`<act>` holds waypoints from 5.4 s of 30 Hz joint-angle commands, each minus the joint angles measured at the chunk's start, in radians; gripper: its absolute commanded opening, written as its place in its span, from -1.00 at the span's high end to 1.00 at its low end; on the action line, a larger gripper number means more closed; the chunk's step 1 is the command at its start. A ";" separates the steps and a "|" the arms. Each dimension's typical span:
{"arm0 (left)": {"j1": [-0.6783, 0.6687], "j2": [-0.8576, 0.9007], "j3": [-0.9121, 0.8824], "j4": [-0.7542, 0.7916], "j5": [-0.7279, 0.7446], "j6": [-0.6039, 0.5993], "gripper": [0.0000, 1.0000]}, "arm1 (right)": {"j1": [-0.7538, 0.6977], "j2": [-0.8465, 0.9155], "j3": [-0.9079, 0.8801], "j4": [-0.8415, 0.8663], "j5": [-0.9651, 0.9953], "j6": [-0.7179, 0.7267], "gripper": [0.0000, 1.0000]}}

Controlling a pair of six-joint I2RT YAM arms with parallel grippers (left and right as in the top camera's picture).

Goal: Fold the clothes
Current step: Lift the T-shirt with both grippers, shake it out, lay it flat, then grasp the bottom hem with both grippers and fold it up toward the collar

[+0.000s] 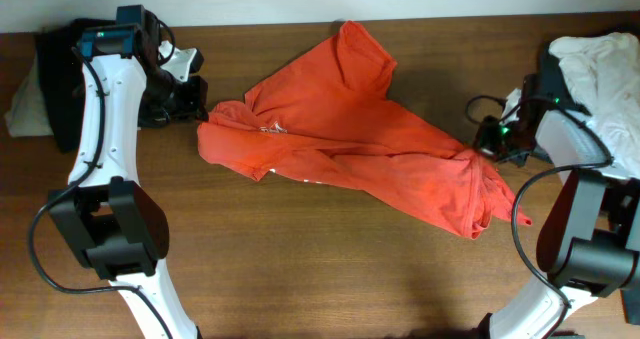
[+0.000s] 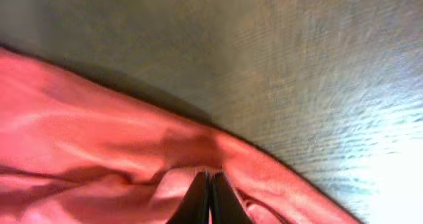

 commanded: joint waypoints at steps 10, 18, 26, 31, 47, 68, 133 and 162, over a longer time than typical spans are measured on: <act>-0.004 -0.107 0.071 -0.071 0.161 0.012 0.99 | 0.005 -0.434 0.265 -0.357 -0.060 0.032 0.92; -0.004 -0.531 0.093 -0.026 0.157 -0.101 0.99 | 0.005 -0.868 0.343 -0.385 -0.065 0.079 0.92; -0.004 -0.870 0.187 0.016 -0.027 -0.233 0.99 | 0.005 -0.897 0.726 -0.545 -0.031 0.077 0.92; -0.004 -0.729 0.206 0.083 -0.105 -0.232 0.99 | 0.005 -0.699 0.753 -0.491 -0.020 0.077 0.92; -0.004 -0.249 0.373 0.649 -0.033 -0.246 0.99 | -0.003 -0.278 0.864 0.056 -0.214 0.182 0.92; -0.033 0.099 0.175 -0.271 0.053 -0.092 0.99 | 0.009 -0.241 0.412 -0.561 -0.016 0.019 0.92; -0.038 -0.660 -0.716 0.404 -0.288 -0.370 0.99 | -0.152 -0.453 -0.049 -0.184 0.152 0.130 0.92; -0.038 -0.311 -0.848 0.893 -0.289 -0.370 0.28 | -0.082 -0.156 -0.050 0.086 0.136 0.138 -0.82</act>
